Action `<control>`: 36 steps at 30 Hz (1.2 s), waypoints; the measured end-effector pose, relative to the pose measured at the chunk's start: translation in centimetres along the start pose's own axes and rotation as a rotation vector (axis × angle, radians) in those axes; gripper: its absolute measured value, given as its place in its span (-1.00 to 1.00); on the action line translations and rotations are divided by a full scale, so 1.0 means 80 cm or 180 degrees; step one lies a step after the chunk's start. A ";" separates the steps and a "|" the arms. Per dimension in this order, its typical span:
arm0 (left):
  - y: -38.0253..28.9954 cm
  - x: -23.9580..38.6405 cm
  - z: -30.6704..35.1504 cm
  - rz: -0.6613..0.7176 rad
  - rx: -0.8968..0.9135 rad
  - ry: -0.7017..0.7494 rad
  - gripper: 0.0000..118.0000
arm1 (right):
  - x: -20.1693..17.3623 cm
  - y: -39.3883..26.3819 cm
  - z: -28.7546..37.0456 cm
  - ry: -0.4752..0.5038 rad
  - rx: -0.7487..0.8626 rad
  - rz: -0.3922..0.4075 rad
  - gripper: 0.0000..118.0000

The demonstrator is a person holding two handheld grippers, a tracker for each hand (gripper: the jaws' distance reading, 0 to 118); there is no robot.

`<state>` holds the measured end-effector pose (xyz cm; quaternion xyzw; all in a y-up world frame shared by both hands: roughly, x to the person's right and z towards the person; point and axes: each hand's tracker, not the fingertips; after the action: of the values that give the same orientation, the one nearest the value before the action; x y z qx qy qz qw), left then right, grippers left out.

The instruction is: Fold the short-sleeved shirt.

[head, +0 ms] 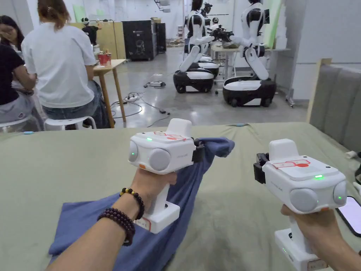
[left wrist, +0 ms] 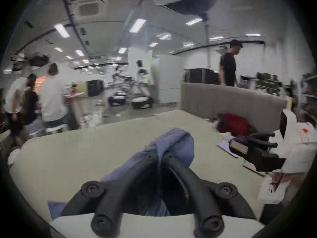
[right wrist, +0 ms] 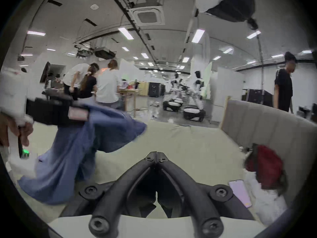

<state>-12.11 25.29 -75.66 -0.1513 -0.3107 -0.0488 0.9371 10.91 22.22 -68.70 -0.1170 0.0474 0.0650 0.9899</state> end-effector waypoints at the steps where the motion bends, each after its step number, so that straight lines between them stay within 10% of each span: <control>1: -0.004 0.025 -0.022 -0.0017 -0.0056 -0.0126 -0.98 | 0.019 -0.002 0.012 -0.0093 -0.0009 -0.0019 -0.99; 9: -0.132 0.152 -0.176 -0.0261 -0.1000 -0.0618 -0.98 | 0.146 -0.065 0.059 -0.0635 -0.0258 -0.0247 -0.99; 16: -0.174 0.149 -0.193 -0.0057 -0.1146 -0.0585 -0.85 | 0.149 -0.102 0.068 -0.0646 -0.0456 -0.0335 -0.99; 17: -0.167 0.145 -0.192 0.0026 -0.1152 -0.0584 -0.63 | 0.151 -0.113 0.058 -0.0629 -0.0476 -0.0346 -0.99; 20: -0.145 0.136 -0.183 -0.0059 -0.1039 -0.0253 0.92 | 0.135 -0.108 0.057 -0.0566 -0.0475 -0.0356 -0.99; 21: -0.136 0.127 -0.174 -0.0157 -0.0915 -0.0086 0.98 | 0.136 -0.107 0.050 -0.0543 -0.0461 -0.0360 -0.99; 28: -0.090 0.023 -0.055 0.0133 -0.0486 0.0360 0.79 | 0.062 -0.068 0.038 -0.0315 -0.0349 -0.0367 -0.99; 33: -0.100 -0.063 0.042 0.0247 -0.0450 0.0929 -0.78 | -0.001 -0.043 0.018 -0.0057 -0.0293 -0.0299 -0.99; 36: -0.110 -0.105 0.087 0.0350 -0.0431 0.1313 -1.00 | -0.034 -0.032 0.012 0.0082 -0.0279 -0.0250 -0.99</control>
<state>-24.46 19.08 -73.17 -0.2174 -0.0998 -0.0483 0.9698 8.64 19.69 -66.93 -0.1628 0.0527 0.0266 0.9849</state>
